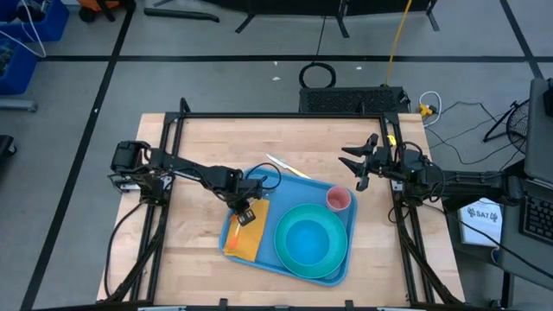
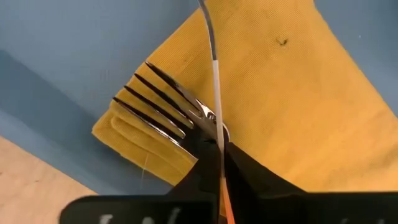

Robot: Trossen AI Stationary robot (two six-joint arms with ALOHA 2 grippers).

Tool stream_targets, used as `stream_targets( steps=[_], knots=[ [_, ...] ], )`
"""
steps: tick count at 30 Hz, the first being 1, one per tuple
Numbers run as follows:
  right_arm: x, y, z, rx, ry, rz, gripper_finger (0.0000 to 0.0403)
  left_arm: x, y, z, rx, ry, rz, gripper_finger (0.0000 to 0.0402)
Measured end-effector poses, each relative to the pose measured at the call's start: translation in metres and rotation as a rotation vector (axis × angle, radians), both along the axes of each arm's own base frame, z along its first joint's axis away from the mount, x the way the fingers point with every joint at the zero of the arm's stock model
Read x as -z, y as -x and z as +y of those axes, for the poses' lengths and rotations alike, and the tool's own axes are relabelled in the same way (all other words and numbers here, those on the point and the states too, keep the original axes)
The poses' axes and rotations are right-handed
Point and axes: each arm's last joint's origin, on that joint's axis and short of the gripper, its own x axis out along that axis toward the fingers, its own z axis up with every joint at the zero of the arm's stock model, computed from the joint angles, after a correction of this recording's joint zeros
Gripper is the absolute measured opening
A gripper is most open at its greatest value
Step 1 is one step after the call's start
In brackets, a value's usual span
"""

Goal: Set up tray
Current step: Put the orange spoon on top of the yellow table napkin

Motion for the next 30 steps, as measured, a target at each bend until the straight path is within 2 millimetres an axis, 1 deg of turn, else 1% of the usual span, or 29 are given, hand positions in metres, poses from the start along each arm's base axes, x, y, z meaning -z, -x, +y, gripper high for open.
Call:
stream_targets(
  steps=[5, 10, 14, 18, 21, 25, 30],
  knots=[
    [0.000, 0.000, 0.000, 0.000, 0.000, 0.000, 0.0141, -0.009, -0.006, -0.006, 0.043, -0.022, -0.009, 0.0005],
    [0.000, 0.000, 0.000, 0.001, 0.000, 0.001, 0.0141, -0.027, -0.011, -0.013, 0.077, -0.078, 0.020, 0.0004],
    [0.000, 0.000, 0.000, 0.000, 0.000, 0.000, 0.0141, -0.042, -0.019, -0.020, 0.096, -0.069, -0.022, 0.0003],
    [0.000, 0.000, 0.000, 0.000, 0.000, 0.000, 0.0141, -0.054, -0.026, -0.033, 0.121, -0.024, -0.090, 0.0003],
    [0.000, 0.000, 0.000, 0.000, 0.000, 0.001, 0.0141, -0.055, -0.031, -0.044, 0.109, 0.010, -0.152, 0.0003],
    [0.000, 0.000, 0.000, -0.001, 0.000, 0.000, 0.0141, -0.057, -0.032, -0.058, 0.068, 0.007, -0.181, 0.0003],
    [0.000, 0.000, 0.001, -0.029, 0.004, 0.000, 0.0141, -0.048, -0.026, -0.069, -0.009, -0.022, -0.181, 0.0003]
  ],
)
